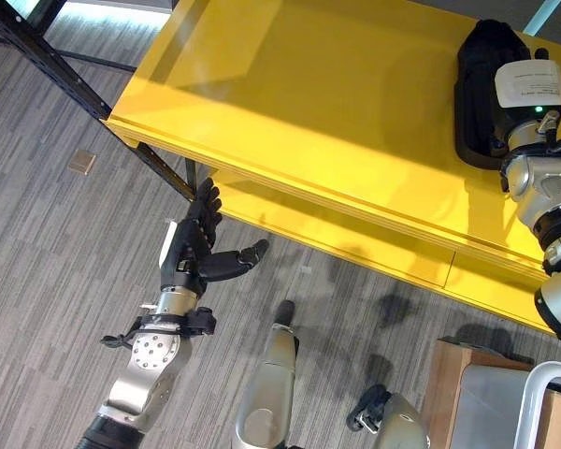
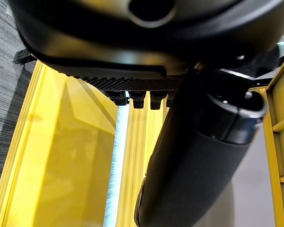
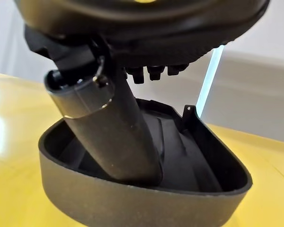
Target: Move parts from the plastic box to the shelf.
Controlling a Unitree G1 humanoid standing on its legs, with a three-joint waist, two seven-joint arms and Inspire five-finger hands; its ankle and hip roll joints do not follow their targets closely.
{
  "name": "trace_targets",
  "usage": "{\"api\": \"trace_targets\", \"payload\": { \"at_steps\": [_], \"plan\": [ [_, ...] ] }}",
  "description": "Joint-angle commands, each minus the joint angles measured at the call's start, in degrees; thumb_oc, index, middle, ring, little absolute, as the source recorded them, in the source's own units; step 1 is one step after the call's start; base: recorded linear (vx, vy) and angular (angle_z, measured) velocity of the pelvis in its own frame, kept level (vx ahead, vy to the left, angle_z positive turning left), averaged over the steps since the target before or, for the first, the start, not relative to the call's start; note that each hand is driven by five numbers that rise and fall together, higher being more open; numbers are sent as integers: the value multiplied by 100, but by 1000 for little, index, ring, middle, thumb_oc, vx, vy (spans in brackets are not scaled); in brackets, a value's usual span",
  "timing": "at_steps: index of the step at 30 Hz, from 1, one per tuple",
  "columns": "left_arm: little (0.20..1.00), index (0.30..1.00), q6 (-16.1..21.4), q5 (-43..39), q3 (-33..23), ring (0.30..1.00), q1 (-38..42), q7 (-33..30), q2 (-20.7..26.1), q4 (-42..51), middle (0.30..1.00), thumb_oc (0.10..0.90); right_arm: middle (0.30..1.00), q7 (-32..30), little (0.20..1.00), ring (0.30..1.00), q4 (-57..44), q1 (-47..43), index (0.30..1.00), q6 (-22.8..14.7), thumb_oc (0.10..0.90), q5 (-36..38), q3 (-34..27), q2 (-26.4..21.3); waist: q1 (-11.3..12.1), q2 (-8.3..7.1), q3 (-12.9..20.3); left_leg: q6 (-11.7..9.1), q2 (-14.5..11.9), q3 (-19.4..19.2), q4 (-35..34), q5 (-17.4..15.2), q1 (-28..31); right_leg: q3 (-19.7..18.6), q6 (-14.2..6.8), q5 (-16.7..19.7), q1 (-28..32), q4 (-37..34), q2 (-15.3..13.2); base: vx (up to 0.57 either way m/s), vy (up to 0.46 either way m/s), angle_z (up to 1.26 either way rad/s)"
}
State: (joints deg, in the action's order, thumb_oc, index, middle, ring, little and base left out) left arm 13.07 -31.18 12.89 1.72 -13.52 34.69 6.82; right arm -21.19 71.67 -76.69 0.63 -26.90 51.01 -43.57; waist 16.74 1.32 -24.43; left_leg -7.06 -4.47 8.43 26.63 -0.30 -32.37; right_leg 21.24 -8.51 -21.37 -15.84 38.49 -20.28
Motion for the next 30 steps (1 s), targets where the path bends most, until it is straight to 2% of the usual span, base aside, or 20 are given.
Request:
{"api": "trace_targets", "payload": {
  "at_steps": [1,12,17,25,30],
  "plan": [
    [1000,1000,690,104,-149,1000,431,-85,-99,670,1000,900,1000,-91,1000,1000,-147,-122,1000,64,900,-8,-44,-79,1,25,118,351,-44,-61,605,-675,-181,-208,399,265,-92,68,325,0,0,0],
    [1000,1000,709,46,-121,1000,444,-54,-137,619,1000,900,1000,-91,1000,1000,250,137,1000,-110,900,1307,-940,166,-9,83,73,370,-34,-81,592,-664,-179,-221,402,289,-98,49,318,0,0,0],
    [1000,1000,707,23,-108,1000,462,-12,-135,573,1000,900,1000,101,1000,1000,344,160,1000,-263,900,2258,-1357,265,-7,105,55,381,-39,-84,574,-657,-164,-214,397,298,-109,56,315,0,0,0],
    [1000,1000,665,-52,-114,1000,432,37,-119,575,1000,900,1000,206,1000,1000,429,139,1000,-364,900,2937,-1592,219,2,92,52,383,-32,-87,549,-635,-165,-195,401,311,-120,61,309,0,0,0],
    [1000,1000,649,-85,-118,1000,409,66,-110,576,1000,900,1000,226,1000,1000,472,141,1000,-361,900,2963,-1589,180,18,101,55,386,-18,-85,551,-632,-175,-186,400,308,-122,60,305,0,0,0]
  ]
}}
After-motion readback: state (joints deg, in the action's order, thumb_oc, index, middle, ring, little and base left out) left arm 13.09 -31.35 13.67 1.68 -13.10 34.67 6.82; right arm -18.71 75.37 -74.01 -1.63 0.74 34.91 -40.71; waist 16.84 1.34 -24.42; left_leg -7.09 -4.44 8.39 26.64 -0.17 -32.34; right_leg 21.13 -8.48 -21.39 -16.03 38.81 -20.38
